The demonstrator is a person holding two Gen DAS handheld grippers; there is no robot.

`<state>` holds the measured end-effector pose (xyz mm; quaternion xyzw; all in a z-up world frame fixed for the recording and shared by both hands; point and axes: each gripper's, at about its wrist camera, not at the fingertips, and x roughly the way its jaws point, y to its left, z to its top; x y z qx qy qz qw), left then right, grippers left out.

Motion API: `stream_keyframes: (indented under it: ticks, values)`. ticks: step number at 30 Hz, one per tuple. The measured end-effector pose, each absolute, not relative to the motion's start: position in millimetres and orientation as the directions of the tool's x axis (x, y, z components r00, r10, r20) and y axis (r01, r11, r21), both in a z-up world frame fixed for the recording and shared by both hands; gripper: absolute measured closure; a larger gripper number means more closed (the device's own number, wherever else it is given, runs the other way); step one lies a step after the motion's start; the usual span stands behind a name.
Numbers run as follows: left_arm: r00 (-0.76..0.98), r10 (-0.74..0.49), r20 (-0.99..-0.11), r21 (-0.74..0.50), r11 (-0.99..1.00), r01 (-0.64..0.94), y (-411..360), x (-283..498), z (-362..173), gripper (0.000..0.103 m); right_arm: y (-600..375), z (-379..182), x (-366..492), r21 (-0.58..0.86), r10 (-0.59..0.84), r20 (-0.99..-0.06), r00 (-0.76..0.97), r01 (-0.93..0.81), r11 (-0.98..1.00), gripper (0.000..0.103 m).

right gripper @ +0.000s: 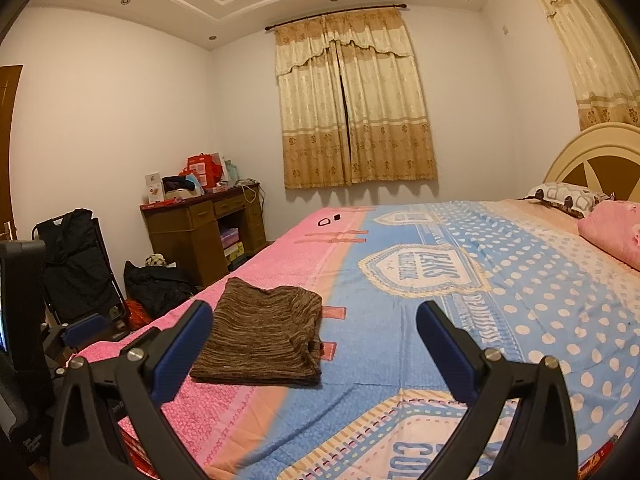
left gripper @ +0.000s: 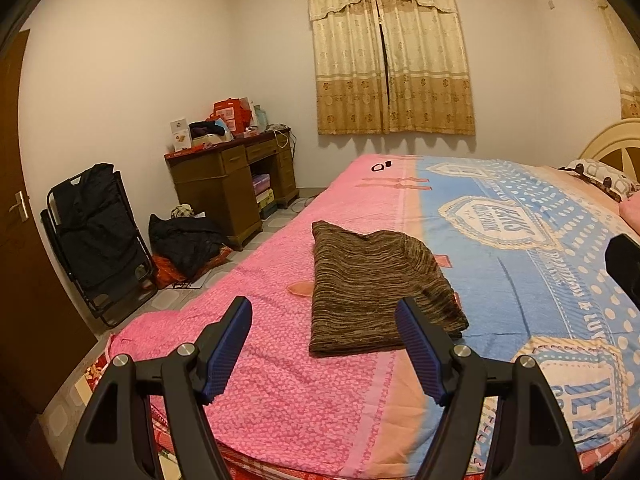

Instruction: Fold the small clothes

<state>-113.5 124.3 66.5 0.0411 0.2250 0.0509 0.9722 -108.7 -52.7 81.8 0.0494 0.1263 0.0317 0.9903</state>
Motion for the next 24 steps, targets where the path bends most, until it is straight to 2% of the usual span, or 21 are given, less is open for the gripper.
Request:
stream_keyframes:
  ticks: [5, 14, 24]
  values:
    - [0.907, 0.111, -0.407, 0.102, 0.992, -0.076, 124, -116, 67, 0.028, -53, 82, -108, 0.106, 0.075, -0.247, 0.966, -0.050, 0.993, 0.000]
    - [0.886, 0.066, -0.460, 0.050, 0.998, -0.048, 128, -108, 62, 0.028, -53, 80, -109, 0.106, 0.075, -0.250, 0.965, -0.049, 0.993, 0.000]
    - [0.889, 0.051, -0.454, 0.054, 0.998, -0.030, 127, -109, 61, 0.028, -54, 71, -111, 0.115, 0.076, -0.266, 0.961, -0.046, 0.992, 0.000]
